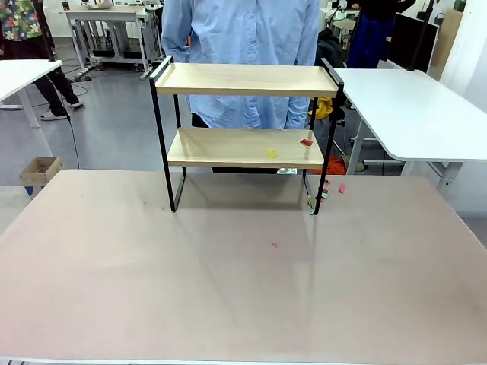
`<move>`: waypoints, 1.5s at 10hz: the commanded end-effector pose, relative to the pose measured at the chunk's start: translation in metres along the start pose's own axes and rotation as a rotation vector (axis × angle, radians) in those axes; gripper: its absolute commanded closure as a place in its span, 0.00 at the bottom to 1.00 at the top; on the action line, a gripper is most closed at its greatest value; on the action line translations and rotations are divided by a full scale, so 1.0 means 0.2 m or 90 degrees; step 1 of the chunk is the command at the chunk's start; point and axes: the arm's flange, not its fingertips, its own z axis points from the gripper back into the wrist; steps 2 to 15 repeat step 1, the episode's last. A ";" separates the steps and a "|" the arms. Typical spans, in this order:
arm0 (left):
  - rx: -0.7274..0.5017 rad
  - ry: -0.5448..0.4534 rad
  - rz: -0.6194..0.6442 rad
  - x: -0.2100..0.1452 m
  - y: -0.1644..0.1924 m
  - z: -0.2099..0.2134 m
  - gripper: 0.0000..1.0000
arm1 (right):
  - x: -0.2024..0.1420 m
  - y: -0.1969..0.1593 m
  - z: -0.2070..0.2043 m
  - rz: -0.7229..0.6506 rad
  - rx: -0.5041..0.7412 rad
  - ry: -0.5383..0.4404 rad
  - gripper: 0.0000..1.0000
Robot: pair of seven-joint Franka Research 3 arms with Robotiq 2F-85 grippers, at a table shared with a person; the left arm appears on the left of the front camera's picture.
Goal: Clean the shelf.
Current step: Hand the Duster back to the human.
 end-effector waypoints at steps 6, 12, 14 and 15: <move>0.004 -0.001 0.008 -0.01 0.00 0.00 0.00 | 0.01 0.00 0.01 0.002 0.000 0.004 0.00; 0.004 -0.001 0.008 -0.01 0.00 0.00 0.00 | 0.01 0.00 0.01 0.002 0.000 0.004 0.00; 0.004 -0.001 0.008 -0.01 0.00 0.00 0.00 | 0.01 0.00 0.01 0.002 0.000 0.004 0.00; 0.004 -0.001 0.008 -0.01 0.00 0.00 0.00 | 0.01 0.00 0.01 0.002 0.000 0.004 0.00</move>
